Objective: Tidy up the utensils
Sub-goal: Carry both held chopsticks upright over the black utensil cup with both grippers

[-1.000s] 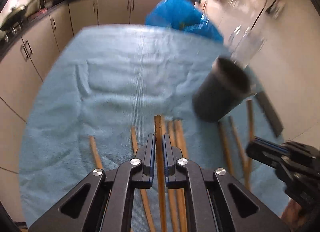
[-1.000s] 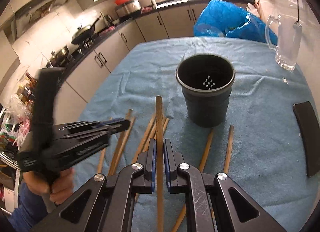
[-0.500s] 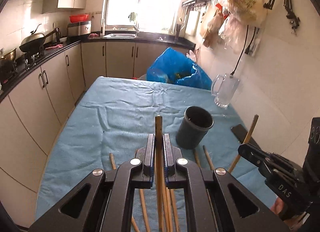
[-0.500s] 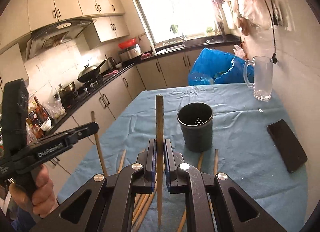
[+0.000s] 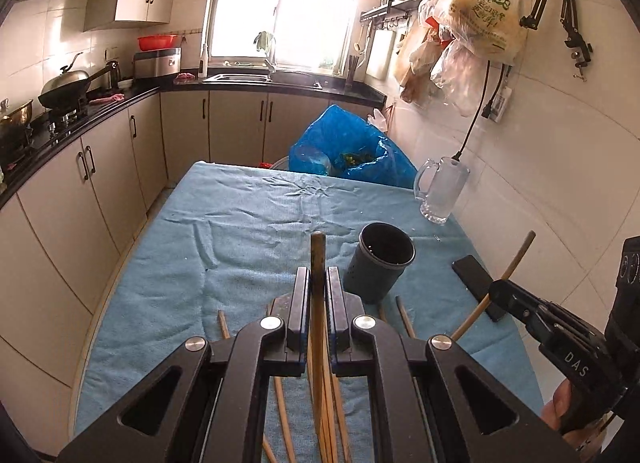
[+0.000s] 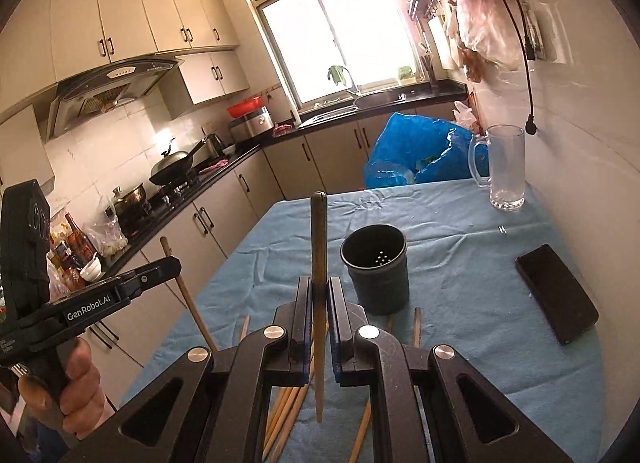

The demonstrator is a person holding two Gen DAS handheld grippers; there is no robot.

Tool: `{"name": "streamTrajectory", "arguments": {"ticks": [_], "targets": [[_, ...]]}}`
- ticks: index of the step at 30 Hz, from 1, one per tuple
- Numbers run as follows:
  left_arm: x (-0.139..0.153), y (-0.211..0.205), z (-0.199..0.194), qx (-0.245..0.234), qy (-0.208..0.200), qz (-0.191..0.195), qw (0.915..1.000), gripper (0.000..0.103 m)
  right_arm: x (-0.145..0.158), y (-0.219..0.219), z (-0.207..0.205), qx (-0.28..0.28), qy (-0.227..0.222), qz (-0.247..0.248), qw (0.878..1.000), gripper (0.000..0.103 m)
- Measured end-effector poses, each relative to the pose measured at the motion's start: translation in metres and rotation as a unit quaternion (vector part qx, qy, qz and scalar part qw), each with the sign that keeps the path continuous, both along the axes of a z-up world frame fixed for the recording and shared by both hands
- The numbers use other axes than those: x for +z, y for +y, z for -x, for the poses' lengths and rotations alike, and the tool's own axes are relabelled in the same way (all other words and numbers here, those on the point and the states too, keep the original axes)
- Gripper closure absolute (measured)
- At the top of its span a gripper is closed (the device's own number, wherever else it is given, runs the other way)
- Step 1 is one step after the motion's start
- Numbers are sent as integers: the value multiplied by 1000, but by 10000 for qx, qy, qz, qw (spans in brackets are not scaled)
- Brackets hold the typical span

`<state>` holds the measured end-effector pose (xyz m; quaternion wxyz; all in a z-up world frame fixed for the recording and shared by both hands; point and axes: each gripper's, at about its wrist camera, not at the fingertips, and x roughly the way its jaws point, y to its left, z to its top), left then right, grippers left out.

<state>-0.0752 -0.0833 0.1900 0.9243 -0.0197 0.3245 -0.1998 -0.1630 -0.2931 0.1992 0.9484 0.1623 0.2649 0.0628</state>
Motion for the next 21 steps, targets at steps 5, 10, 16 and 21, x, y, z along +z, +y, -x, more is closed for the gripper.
{"name": "streamTrajectory", "arguments": {"ticks": [5,10,16,21], "targets": [[6,-1,-2,-34,-12,25,10000,96,3,-4,2,-71,-21,-41,10000,95],[14,-3,-6,-44,-55,70,10000,96,9,-14,1,-152,-42,-107,9998,95],[30,-12,-13,-135,-120,122,9998,96,21,-28,-2,-247,-93,-163,9995,95],[49,-21,-20,-231,-193,124,9995,96,36,-38,-9,-265,-118,-129,9995,95]]}}
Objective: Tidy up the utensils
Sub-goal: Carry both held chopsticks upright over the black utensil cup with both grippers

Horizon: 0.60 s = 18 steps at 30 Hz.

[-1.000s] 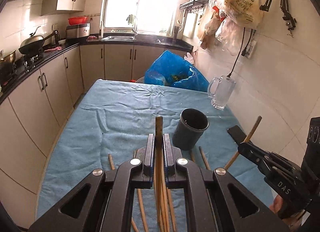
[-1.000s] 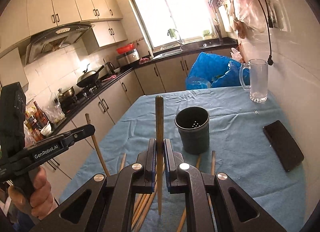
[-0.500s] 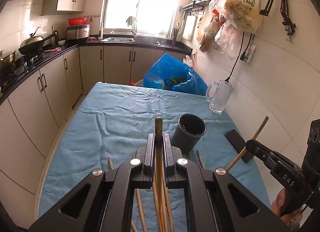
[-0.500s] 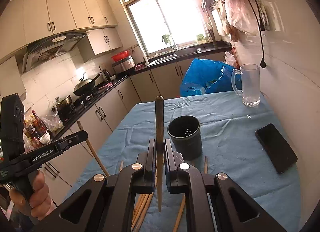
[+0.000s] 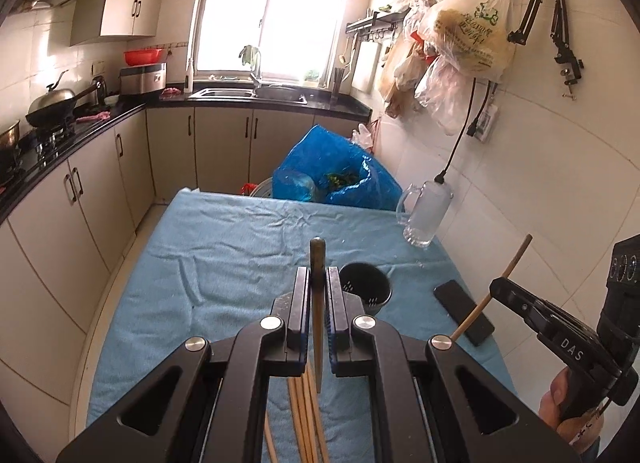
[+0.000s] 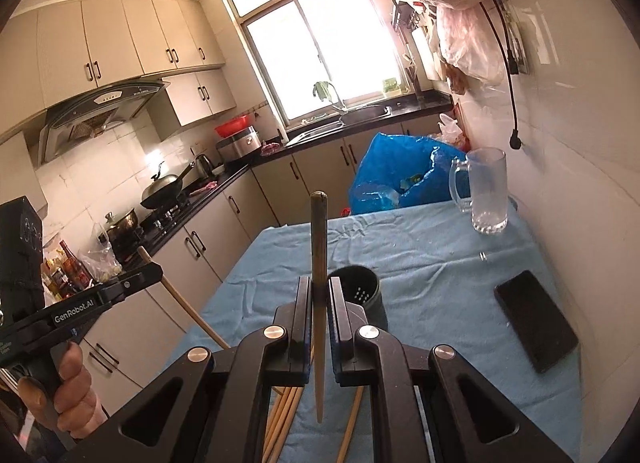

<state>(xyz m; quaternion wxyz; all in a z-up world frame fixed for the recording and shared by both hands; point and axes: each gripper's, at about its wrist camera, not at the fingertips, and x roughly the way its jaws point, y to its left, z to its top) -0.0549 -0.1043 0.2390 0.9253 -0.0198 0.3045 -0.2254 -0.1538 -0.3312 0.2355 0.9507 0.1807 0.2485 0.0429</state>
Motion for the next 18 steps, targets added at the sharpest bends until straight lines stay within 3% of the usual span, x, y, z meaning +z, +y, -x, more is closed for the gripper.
{"name": "streamTrajectory", "arguments": {"ticks": [13,18], "targets": [[57,-29,-53,-116,12,366,9993,96,55,-37,-53,-370,-244,25,9990,95],[67,-47,-82,-96,34,469,9988,96,59,-46,-87,-508,-216,-67,9985,95]]}}
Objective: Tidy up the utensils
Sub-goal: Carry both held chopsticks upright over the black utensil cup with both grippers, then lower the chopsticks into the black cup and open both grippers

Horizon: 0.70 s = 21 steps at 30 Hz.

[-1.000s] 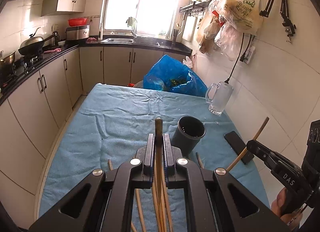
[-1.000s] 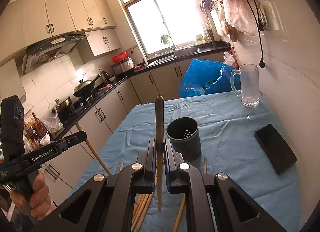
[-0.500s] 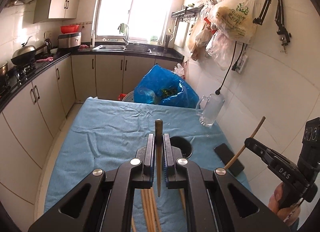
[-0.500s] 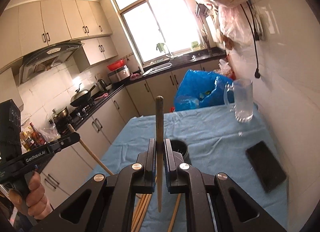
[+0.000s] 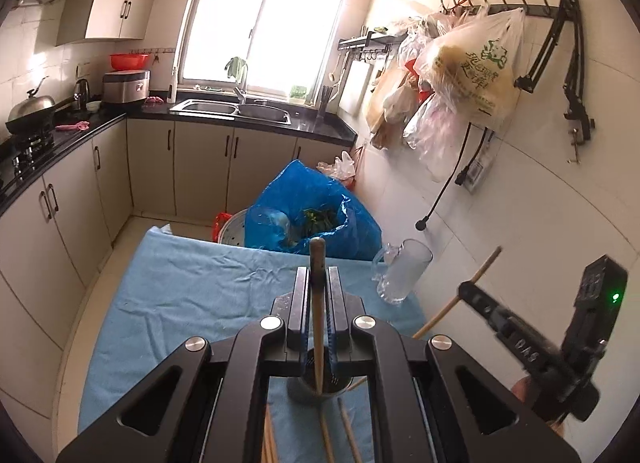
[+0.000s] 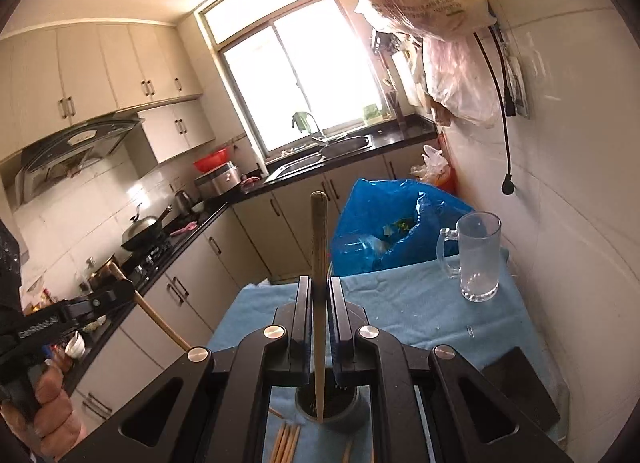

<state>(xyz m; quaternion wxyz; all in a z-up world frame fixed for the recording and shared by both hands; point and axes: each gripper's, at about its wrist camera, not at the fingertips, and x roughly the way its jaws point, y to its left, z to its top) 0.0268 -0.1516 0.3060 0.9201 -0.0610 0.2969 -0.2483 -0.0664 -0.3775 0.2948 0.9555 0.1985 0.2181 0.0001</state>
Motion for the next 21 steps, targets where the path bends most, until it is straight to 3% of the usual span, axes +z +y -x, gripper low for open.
{"name": "streamTrajectory", "arguments": {"ticks": [5,11,16,18,20,21], "targets": [[-26,-14,-29,9,326,-37,9995,96,-22,-2,-34,-15,213,44,9998,95],[-72,-23,-56,2,834,-219,9963,96,-71,-2,-71,111,838,26,9964,95],[-88,-22,-62,-12,955,-261,9951,96,-95,-3,-80,216,1111,-34,9936,94],[-87,-22,-60,-18,923,-325,9952,91,-93,-6,-77,228,1091,-43,9938,90],[-84,-20,-56,-29,891,-259,9957,74,-86,-8,-71,194,990,-7,9949,82],[-81,-17,-54,-12,840,-239,9962,72,-82,-9,-66,185,917,11,9956,77]]}}
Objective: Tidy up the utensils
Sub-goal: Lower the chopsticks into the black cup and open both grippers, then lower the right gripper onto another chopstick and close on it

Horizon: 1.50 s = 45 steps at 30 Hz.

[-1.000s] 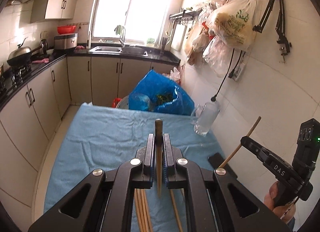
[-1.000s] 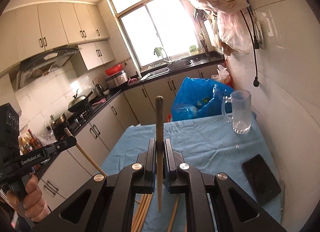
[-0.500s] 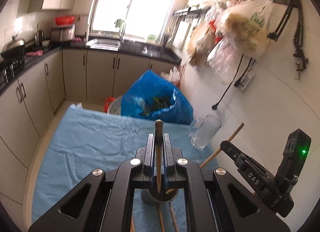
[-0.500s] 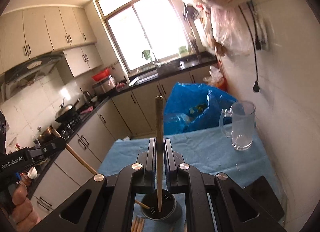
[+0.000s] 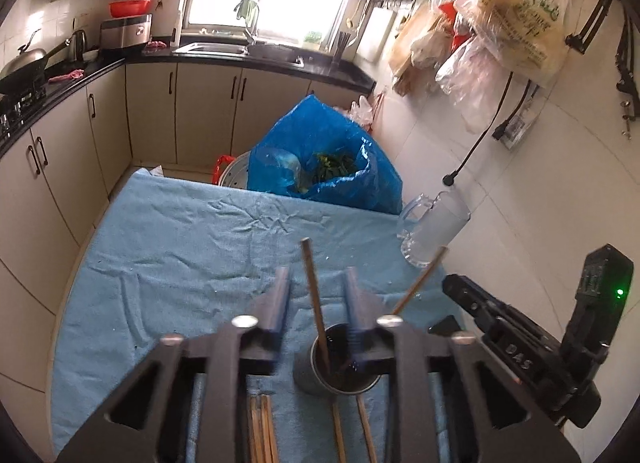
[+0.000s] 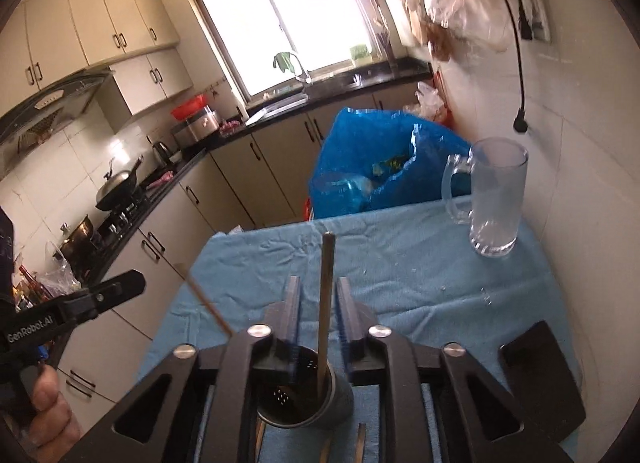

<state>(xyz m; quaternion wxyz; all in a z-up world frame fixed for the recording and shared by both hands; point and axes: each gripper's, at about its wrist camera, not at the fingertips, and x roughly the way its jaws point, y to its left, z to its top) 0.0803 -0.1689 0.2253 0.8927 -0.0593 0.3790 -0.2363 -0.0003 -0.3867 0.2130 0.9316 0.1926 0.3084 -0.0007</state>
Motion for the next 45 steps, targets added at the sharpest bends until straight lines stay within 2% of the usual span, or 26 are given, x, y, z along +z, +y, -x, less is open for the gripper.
{"name": "streamTrajectory", "arguments": {"ticks": [3,5,7,8,9,10,11,12,14,16,17,19,22,23,25,27,29,32,34,37,41,45], "targets": [[10,7,11,17,-159,6,9999,71,16,0,16,-43,-200,81,9998,72],[16,16,22,52,-260,81,9996,64,28,1,32,-44,-365,137,9992,70],[20,26,36,124,-439,66,9989,58,38,5,53,-65,-534,329,9980,51],[20,33,47,188,-562,24,9982,55,42,9,64,-81,-642,428,9970,32],[19,38,55,233,-638,-4,9977,53,45,12,76,-123,-779,552,9954,17],[17,44,63,263,-704,-28,9972,49,47,18,90,-193,-934,735,9927,12],[13,52,74,307,-760,-58,9966,43,48,27,104,-307,-1054,1031,9886,4],[9,58,81,348,-774,-75,9964,41,45,38,118,-415,-1102,1437,9826,0],[-4,70,96,400,-779,-154,9960,39,38,52,131,-350,-1049,1752,9783,0],[-20,82,110,462,-701,-264,9961,38,20,65,142,-280,-829,1829,9792,0],[-29,88,115,478,-622,-287,9965,36,11,69,150,-239,-873,1836,9788,0],[-45,100,120,507,-437,-295,9973,35,-3,79,163,-32,-1044,1783,9784,0],[-71,114,124,623,-139,-378,9972,35,-26,88,157,247,-553,1436,9878,0],[-79,118,124,649,-30,-414,9970,35,-32,91,154,296,-447,1358,9893,2],[-95,126,123,718,229,-438,9962,35,-42,95,143,352,-174,1280,9910,13],[-111,137,118,818,513,-430,9944,35,-54,97,130,444,235,1036,9933,48],[-123,146,115,922,690,-415,9925,35,-69,96,116,521,737,658,9937,61],[-136,155,114,946,844,-435,9910,35,-93,96,98,867,1324,-78,9874,64],[-141,160,113,926,919,-406,9906,35,-105,105,90,900,1615,-126,9827,70],[-146,164,113,883,977,-410,9904,35,-117,119,79,939,1862,-167,9779,75],[-150,172,116,843,985,-350,9910,35,-129,135,56,842,2105,-321,9734,88],[-153,181,117,823,986,-305,9912,35,-141,140,34,585,2247,-345,9721,90]]}}
